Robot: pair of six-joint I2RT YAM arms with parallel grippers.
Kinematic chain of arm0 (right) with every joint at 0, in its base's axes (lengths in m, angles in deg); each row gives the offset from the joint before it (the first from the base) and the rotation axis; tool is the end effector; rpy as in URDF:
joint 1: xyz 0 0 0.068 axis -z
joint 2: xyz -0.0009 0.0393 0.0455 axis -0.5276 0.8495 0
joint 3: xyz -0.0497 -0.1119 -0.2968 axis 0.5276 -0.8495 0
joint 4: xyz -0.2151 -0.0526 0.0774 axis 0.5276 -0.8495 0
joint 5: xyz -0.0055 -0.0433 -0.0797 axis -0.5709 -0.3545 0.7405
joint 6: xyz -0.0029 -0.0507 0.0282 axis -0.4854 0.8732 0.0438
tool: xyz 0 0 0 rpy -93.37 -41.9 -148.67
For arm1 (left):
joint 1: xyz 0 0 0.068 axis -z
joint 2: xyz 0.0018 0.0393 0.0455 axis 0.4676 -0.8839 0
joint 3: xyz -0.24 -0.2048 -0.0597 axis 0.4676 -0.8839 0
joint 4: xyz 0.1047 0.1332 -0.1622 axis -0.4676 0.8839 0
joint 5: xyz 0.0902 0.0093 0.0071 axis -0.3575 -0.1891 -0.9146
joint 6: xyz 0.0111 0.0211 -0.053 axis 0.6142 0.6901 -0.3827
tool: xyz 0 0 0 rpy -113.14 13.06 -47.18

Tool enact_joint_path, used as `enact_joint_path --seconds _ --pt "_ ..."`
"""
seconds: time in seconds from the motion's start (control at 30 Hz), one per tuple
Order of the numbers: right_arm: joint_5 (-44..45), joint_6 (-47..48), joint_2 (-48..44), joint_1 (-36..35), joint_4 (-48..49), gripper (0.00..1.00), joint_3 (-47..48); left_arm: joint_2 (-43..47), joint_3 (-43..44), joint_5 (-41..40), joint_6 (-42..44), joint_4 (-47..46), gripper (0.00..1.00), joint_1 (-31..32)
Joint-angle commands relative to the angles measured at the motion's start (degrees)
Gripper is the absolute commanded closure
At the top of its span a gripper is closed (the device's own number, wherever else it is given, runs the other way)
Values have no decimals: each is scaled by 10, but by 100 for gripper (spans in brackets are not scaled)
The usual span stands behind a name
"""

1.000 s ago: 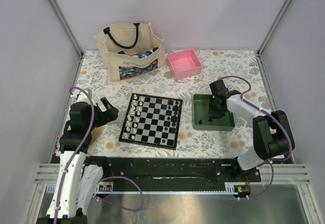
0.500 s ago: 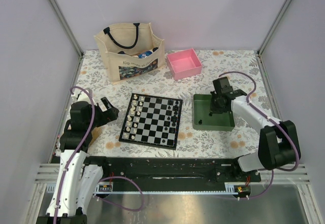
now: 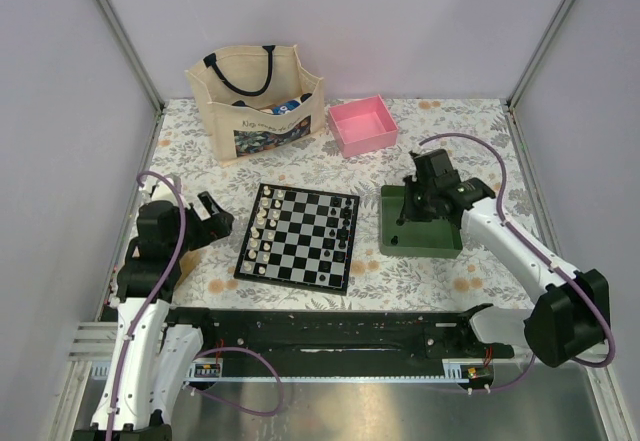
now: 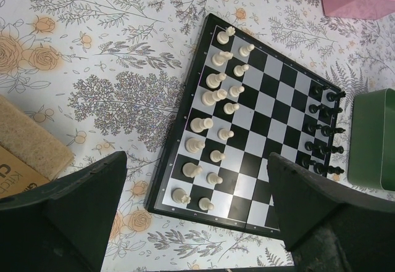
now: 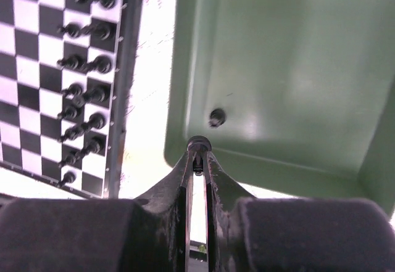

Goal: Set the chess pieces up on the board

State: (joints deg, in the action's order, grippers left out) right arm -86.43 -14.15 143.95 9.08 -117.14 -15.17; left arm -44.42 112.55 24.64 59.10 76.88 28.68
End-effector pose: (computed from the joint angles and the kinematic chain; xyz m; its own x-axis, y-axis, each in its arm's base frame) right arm 0.2022 0.0849 0.3222 -0.8343 0.0216 -0.5510 -0.1092 0.9730 0.2034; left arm 0.0637 -0.0052 0.3074 -0.5304 -0.4110 -0.7414 -0.1367 0.9046 -0.4037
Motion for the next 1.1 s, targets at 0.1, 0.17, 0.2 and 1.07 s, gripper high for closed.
enact_joint_path --seconds 0.1,0.17,0.2,1.07 --pt "-25 -38 -6 -113 -4 92 -14 16 -5 -4 -2 -27 1 1" --pt "-26 -54 2 -140 5 92 -21 21 -5 -5 -3 -27 1 0" --pt "-27 -60 8 -154 10 92 -23 24 -7 -7 -4 -27 1 0" --pt "64 -103 190 -343 47 93 72 31 -8 -16 -7 -27 1 1"
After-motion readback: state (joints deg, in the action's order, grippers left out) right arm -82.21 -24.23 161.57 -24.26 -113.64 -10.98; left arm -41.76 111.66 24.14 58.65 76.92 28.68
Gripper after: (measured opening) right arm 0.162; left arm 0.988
